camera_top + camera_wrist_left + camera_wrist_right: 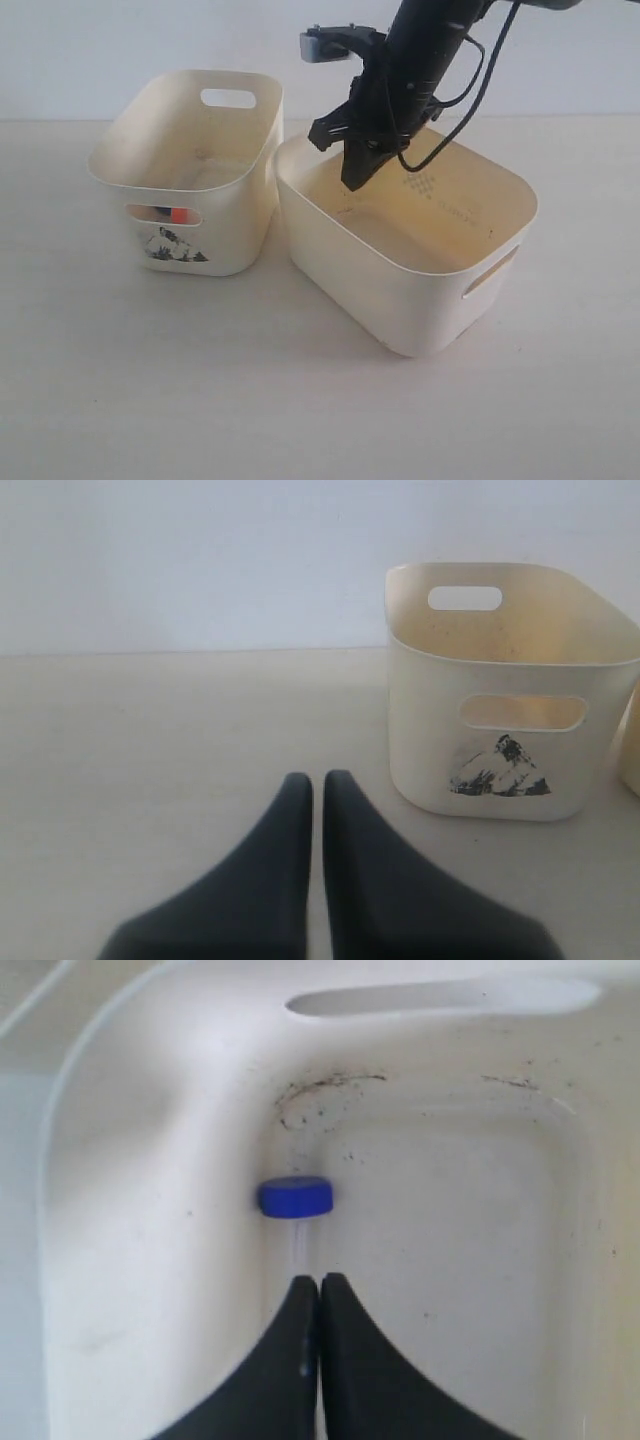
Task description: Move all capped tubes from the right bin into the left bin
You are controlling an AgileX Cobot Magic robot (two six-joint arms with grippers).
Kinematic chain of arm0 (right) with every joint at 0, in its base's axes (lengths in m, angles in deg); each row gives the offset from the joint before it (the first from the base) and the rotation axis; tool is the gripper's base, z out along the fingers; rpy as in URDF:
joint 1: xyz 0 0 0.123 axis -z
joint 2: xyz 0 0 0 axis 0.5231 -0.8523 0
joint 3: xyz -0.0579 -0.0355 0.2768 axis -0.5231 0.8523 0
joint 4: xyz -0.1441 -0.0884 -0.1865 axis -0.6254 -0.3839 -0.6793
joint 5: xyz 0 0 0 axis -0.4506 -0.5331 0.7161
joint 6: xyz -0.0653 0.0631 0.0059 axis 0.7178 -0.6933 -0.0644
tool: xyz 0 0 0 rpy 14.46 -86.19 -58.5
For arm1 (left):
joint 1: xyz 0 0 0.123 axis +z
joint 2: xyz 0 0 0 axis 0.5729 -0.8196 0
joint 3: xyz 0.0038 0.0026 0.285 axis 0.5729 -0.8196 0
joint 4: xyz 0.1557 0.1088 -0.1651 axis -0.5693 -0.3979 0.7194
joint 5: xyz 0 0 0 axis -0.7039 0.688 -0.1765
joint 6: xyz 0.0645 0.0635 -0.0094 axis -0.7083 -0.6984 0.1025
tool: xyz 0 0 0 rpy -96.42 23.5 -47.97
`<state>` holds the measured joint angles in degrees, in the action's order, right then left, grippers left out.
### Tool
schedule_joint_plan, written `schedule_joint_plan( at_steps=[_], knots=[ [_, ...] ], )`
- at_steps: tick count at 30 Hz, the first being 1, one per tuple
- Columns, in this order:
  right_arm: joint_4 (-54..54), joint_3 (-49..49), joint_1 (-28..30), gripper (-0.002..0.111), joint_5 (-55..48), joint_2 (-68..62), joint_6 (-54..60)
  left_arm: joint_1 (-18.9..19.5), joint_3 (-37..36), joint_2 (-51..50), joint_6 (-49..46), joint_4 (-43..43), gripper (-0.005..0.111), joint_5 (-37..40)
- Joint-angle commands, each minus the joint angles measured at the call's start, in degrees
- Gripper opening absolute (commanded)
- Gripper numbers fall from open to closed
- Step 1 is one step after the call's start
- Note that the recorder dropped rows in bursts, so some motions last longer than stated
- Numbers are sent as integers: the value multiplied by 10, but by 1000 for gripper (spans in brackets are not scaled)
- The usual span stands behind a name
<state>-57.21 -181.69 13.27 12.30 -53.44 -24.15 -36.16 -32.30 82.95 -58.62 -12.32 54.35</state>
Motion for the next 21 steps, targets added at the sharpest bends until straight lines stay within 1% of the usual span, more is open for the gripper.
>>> schedule_joint_plan(
  at_steps=[1,4,7,12,21],
  knots=[
    [12,-2,4,0,56,7,11,1,2,2,5,-1,4,-1],
    [-4,-2,4,0,109,1,2,1,2,2,5,-1,4,-1],
    [-63,-2,4,0,147,0,-51,1,2,2,5,-1,4,-1],
    [-169,-2,4,0,157,0,-123,1,2,2,5,-1,4,-1],
    [-250,-2,6,0,201,0,-177,1,2,2,5,-1,4,-1]
  ],
)
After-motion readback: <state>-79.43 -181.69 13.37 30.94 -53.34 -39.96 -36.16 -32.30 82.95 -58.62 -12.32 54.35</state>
